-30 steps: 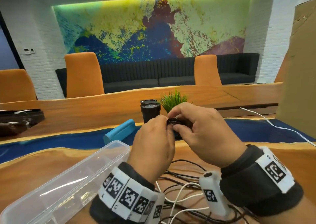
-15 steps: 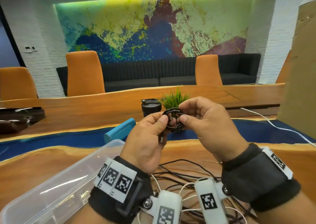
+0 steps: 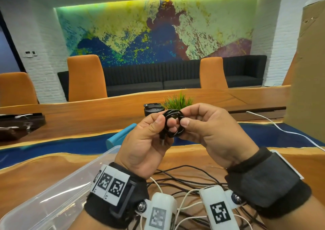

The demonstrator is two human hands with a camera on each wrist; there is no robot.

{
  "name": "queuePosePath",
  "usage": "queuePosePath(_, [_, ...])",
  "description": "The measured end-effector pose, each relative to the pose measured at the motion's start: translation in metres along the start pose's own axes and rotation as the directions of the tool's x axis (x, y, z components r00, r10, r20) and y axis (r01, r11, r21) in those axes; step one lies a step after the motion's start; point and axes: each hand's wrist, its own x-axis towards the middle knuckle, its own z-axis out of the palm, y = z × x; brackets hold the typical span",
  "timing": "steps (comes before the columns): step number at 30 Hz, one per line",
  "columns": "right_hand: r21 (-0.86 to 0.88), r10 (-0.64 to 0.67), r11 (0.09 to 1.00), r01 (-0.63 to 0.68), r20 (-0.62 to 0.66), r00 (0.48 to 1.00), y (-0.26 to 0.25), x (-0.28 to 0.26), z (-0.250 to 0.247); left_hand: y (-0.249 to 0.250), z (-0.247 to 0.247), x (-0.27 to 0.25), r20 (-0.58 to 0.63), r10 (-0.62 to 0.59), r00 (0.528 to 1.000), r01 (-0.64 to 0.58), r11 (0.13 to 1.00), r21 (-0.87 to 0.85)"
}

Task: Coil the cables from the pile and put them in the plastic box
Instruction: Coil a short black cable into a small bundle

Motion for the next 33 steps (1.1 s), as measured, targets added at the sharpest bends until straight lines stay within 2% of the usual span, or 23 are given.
queuePosePath(2, [0.005, -0.008, 1.000, 0.008, -0.009, 1.000, -0.001, -0.001, 0.001, 0.001, 0.000, 0.000, 0.011, -0.031, 0.999, 0.031, 0.999, -0.017])
queuePosePath(8, [-0.234, -0.185, 0.960, 0.156, -0.109, 0.977, 0.005, -0.002, 0.009, 0.000, -0.001, 0.002, -0.052, -0.071, 0.996, 0.079, 0.981, 0.177])
queuePosePath(11, [-0.279, -0.230, 0.942, 0.188, -0.126, 0.965, 0.006, 0.000, 0.008, -0.004, 0.001, 0.003, -0.101, -0.079, 0.992, 0.096, 0.979, 0.179])
queuePosePath(15, [-0.362, -0.255, 0.912, 0.191, -0.138, 0.957, 0.008, 0.002, 0.003, -0.009, 0.005, 0.004, -0.157, -0.104, 0.982, 0.122, 0.987, 0.109])
queuePosePath(21, [-0.352, -0.201, 0.923, 0.153, -0.102, 0.974, 0.009, 0.002, 0.004, -0.002, 0.005, 0.004, -0.158, -0.041, 0.987, 0.042, 0.999, 0.004])
queuePosePath(24, [-0.320, -0.170, 0.938, 0.132, -0.094, 0.981, 0.006, 0.000, 0.005, 0.001, 0.008, 0.000, -0.097, -0.062, 0.993, 0.058, 0.997, -0.041])
queuePosePath(27, [-0.195, -0.093, 0.977, 0.081, -0.052, 0.994, -0.002, -0.002, 0.002, -0.003, 0.009, -0.001, 0.024, -0.094, 0.995, 0.097, 0.978, -0.184])
queuePosePath(29, [-0.174, -0.088, 0.981, 0.085, -0.007, 0.996, -0.008, -0.004, -0.001, -0.006, 0.007, -0.001, 0.105, -0.094, 0.990, 0.120, 0.953, -0.278])
queuePosePath(31, [-0.258, -0.131, 0.957, 0.132, 0.020, 0.991, -0.010, -0.005, -0.004, -0.008, 0.010, -0.001, 0.090, -0.080, 0.993, 0.103, 0.953, -0.286])
queuePosePath(33, [-0.414, -0.191, 0.891, 0.184, 0.026, 0.981, -0.009, -0.003, -0.006, -0.007, 0.017, -0.002, 0.001, -0.097, 0.995, 0.094, 0.968, -0.234])
